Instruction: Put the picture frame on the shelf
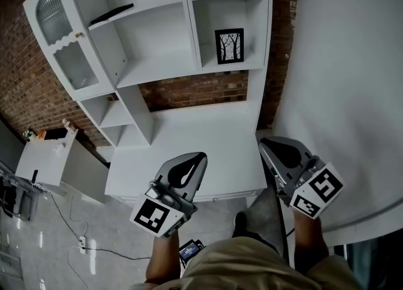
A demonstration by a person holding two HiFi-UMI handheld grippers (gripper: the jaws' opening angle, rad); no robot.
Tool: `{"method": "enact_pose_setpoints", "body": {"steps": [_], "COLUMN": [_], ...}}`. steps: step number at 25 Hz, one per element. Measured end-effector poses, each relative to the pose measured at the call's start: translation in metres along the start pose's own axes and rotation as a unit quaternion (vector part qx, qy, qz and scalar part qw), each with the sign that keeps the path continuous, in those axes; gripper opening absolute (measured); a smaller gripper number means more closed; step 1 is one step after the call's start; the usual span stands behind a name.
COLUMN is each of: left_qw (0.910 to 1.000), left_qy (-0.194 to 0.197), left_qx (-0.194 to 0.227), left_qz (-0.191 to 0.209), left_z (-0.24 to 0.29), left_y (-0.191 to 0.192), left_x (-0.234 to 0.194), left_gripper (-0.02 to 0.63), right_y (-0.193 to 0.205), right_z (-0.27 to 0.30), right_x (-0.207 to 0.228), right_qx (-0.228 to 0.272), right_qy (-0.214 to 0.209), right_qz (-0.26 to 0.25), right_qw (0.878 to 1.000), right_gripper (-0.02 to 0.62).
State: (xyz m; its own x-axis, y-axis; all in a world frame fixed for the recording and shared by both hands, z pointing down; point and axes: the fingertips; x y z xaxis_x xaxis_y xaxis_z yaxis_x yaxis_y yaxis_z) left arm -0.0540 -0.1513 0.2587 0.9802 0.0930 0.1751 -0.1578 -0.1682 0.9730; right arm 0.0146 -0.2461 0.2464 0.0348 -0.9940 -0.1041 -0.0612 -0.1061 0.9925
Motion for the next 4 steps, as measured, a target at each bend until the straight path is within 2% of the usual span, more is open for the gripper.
{"method": "enact_pose_setpoints", "body": {"steps": [4], "left_qw": [1.0000], "left_qy": [0.004], "left_qx": [0.004], "left_qz": [0.004], "left_z": [-0.002], "left_y": [-0.007], "left_x": [0.013], "left_gripper": [0.006], "right_y": [-0.004], "right_z": [-0.014], "right_x": [-0.004], "right_qx": [0.000], "right_qy": [0.004], "right_qz": [-0.003], "right_qw": [1.000], "right_gripper": [0.003]}}
Point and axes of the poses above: the fingertips, and each gripper's own axes: z forward along the fingers, x to its right, y out of its underside, and after that the axes turned 6 degrees about y, right-handed
